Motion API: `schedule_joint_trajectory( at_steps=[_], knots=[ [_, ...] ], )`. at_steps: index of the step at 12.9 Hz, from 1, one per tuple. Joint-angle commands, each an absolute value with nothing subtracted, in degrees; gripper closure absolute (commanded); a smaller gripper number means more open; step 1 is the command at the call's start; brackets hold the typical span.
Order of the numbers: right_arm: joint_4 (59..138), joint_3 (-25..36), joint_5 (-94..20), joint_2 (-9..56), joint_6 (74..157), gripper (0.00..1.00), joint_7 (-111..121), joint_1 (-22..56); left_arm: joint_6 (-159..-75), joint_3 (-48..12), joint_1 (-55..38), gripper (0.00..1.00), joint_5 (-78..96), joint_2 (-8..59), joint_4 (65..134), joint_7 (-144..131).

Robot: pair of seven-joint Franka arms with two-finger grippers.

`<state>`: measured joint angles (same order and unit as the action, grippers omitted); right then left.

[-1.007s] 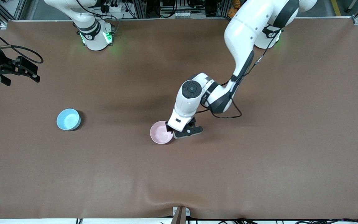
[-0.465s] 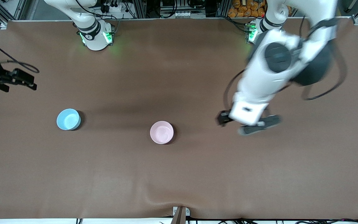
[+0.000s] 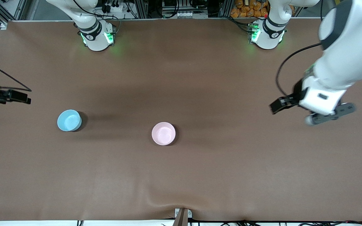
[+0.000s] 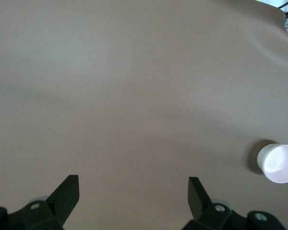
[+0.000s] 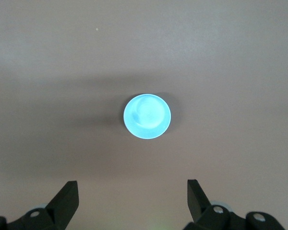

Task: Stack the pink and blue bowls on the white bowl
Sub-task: 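Raise the left gripper away while the right gripper reaches the blue bowl, then lower the right gripper onto the blue bowl's rim and close it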

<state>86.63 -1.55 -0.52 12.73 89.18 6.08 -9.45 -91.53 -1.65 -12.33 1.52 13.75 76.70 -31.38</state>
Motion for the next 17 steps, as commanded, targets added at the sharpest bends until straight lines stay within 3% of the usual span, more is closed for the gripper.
schedule_joint_trajectory(
  at_steps=[1, 7, 11, 15, 17],
  knots=[
    [91.7, -2.2, -0.9, 14.0, 94.7, 0.0, 7.1, -11.4, -91.6, -2.3, -6.5, 0.0, 2.4, 7.0, 83.6, -24.2],
    [111.8, -2.2, -0.9, 13.9, 118.4, 0.0, 15.1, -13.3, -92.1, -2.2, -1.4, 0.0, 2.4, -1.9, 92.5, -19.3],
    [115.3, -1.7, -0.9, 17.6, 126.5, 0.0, 23.4, -17.0, -92.2, -2.0, -1.3, 0.0, 2.4, -5.2, 95.5, -19.2],
    [115.3, -1.8, -1.1, 21.3, 131.7, 0.35, 23.2, -16.9, -92.3, -1.8, -1.3, 0.0, 2.4, -5.4, 95.5, -18.8],
    [115.3, -1.8, -1.2, 22.0, 131.9, 0.36, 23.1, -16.6, -92.8, -1.9, 0.0, 0.0, 2.4, -6.5, 96.7, -17.9]
  ],
)
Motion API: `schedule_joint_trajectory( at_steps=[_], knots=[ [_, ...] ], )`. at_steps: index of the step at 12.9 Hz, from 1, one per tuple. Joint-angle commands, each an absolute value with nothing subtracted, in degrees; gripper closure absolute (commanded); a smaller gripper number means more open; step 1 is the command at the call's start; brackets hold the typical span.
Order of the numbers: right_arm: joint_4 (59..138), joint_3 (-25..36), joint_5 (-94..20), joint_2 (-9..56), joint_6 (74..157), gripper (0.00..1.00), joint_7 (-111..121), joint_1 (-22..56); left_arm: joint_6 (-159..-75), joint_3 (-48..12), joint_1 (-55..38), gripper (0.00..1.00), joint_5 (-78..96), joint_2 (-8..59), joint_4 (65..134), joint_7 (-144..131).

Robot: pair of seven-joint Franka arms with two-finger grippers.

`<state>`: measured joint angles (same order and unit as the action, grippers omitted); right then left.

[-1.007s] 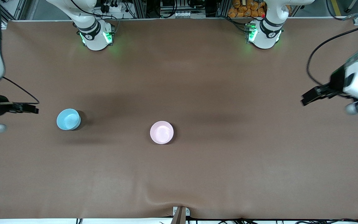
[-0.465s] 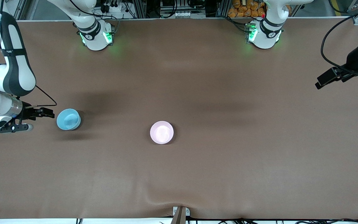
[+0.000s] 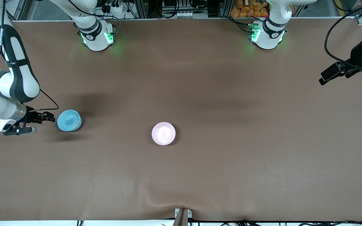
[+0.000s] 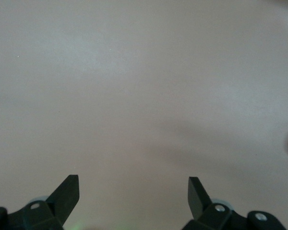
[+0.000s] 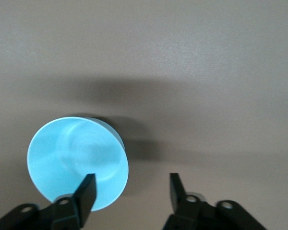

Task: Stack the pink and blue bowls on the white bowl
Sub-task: 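Lower the right gripper onto the blue bowl's rim and close it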

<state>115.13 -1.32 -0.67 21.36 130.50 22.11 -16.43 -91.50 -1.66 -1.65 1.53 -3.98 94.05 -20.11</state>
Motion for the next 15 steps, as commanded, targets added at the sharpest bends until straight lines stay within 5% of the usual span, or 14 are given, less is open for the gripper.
schedule_joint_trajectory(
  at_steps=[1, 15],
  knots=[
    [115.3, -1.8, -1.2, 22.3, 132.1, 0.37, 23.1, -16.7, -93.3, -1.9, 0.1, 0.0, 2.5, -6.9, 97.6, -15.8],
    [116.3, -1.8, -3.9, 25.5, 134.5, 0.68, 23.6, -16.6, -93.3, -4.5, 1.1, 0.0, 2.9, -8.9, 101.7, -14.1]
  ],
)
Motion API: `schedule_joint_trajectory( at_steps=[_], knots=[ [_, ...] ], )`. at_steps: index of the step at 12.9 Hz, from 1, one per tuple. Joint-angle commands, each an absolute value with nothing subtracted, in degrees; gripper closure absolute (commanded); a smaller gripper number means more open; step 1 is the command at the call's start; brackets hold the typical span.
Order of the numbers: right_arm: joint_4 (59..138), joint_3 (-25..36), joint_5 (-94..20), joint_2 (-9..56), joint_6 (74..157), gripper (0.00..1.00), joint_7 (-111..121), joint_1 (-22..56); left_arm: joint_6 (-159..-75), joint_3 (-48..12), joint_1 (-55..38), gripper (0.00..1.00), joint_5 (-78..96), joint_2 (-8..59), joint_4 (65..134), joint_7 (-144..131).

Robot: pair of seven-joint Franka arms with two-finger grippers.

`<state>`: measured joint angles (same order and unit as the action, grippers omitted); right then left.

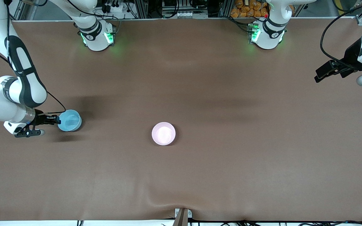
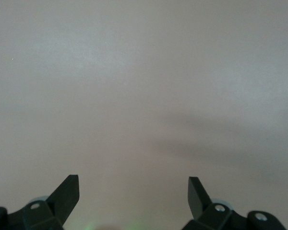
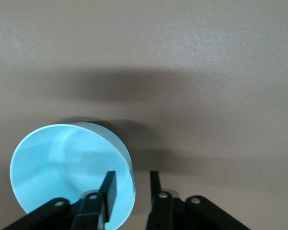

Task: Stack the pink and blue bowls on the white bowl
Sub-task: 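Lower the right gripper onto the blue bowl's rim and close it, then lift the blue bowl and carry it over the pink bowl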

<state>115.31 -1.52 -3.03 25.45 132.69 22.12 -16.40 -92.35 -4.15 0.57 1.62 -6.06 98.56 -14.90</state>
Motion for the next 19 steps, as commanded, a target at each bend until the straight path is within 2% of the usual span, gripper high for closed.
schedule_joint_trajectory(
  at_steps=[1, 2, 3, 5, 9, 12, 14, 19],
  knots=[
    [116.3, -1.8, -3.9, 25.7, 134.8, 0.68, 23.9, -16.7, -93.3, -4.5, 1.1, 0.0, 2.9, -9.5, 102.2, -14.1],
    [116.4, -1.8, -3.9, 25.8, 135.0, 0.71, 24.2, -16.6, -93.3, -4.5, 1.1, 0.0, 2.9, -9.9, 102.8, -14.1],
    [116.5, -1.8, -3.9, 25.9, 135.0, 0.78, 24.3, -16.6, -93.3, -4.5, 1.1, 0.0, 2.9, -10.1, 102.8, -14.2],
    [116.4, -1.8, -3.9, 26.2, 134.9, 1.0, 24.4, -16.4, -93.3, -4.5, 1.1, 0.0, 2.9, -10.3, 102.7, -14.2],
    [115.8, -2.0, -4.0, 25.7, 133.6, 1.0, 24.8, -16.1, -93.5, -4.4, 1.2, 0.0, 2.9, -10.2, 102.4, -14.1],
    [111.6, -2.7, -11.9, 24.4, 122.6, 1.0, 23.2, -14.1, -93.7, -4.4, 1.1, 0.0, 3.1, -9.5, 101.3, -13.9],
    [108.6, -2.8, -13.3, 24.2, 117.4, 1.0, 19.5, -12.4, -94.0, -4.5, 0.8, 0.0, 3.1, -8.9, 101.2, -13.8],
    [100.5, -2.9, -13.7, 22.5, 110.4, 1.0, -3.3, 0.2, -94.3, -4.4, 1.1, 0.0, 5.7, -7.9, 100.2, -8.6]
  ],
)
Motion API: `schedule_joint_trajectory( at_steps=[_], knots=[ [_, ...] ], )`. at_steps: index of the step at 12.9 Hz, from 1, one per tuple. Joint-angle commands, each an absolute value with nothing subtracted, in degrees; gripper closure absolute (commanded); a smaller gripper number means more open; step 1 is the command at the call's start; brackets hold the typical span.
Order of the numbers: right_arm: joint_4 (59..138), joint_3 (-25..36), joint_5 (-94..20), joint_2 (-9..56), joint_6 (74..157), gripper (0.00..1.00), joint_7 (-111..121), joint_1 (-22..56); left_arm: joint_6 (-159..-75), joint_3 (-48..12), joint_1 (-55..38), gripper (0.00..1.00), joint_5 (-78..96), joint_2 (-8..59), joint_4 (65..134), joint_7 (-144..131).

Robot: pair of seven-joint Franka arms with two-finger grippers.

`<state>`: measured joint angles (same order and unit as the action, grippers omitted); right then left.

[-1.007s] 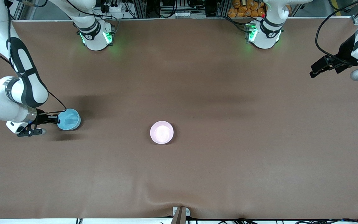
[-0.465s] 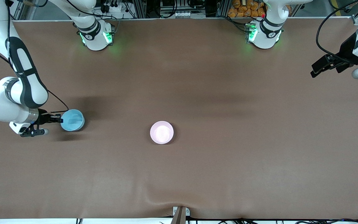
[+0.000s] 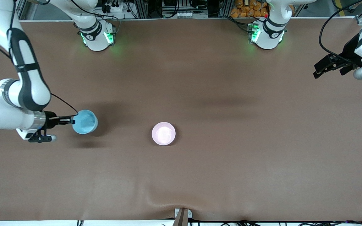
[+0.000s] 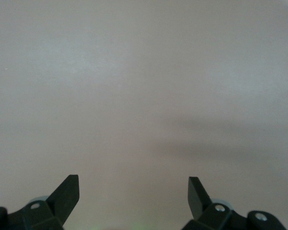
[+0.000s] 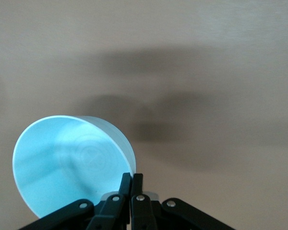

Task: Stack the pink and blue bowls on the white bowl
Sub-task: 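Lift the blue bowl and carry it over the pink bowl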

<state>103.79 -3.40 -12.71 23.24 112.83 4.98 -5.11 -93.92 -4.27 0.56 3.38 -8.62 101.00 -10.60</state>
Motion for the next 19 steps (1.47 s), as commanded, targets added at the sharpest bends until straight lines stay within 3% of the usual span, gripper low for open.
schedule_joint_trajectory(
  at_steps=[1, 5, 8, 11, 14, 19],
  knots=[
    [97.3, -2.7, -13.7, 22.8, 109.3, 1.0, -8.6, 3.4, -95.0, -4.4, 1.2, 0.0, 5.7, -7.4, 100.1, -7.7],
    [90.6, -2.7, -13.6, 25.6, 109.4, 1.0, -23.0, 12.3, -95.4, -4.2, 1.3, 0.0, 5.7, -6.9, 99.8, -5.3],
    [85.3, -2.7, -13.4, 31.8, 110.8, 1.0, -33.5, 18.7, -95.1, -4.1, 1.3, 0.0, 5.1, -6.7, 99.3, -5.2],
    [84.4, -2.7, -13.4, 34.0, 114.8, 1.0, -38.6, 23.9, -95.2, -4.2, 1.1, 0.0, 4.7, -6.6, 99.0, -5.3],
    [84.3, -2.7, -13.4, 36.8, 121.1, 1.0, -44.8, 25.8, -94.8, -4.3, 1.2, 0.0, 4.0, -6.7, 98.3, -3.5],
    [85.3, -2.6, -12.9, 37.5, 123.2, 1.0, -44.4, 25.8, -94.8, -4.2, 1.2, 0.0, 3.9, -5.7, 97.1, -1.6]
  ],
)
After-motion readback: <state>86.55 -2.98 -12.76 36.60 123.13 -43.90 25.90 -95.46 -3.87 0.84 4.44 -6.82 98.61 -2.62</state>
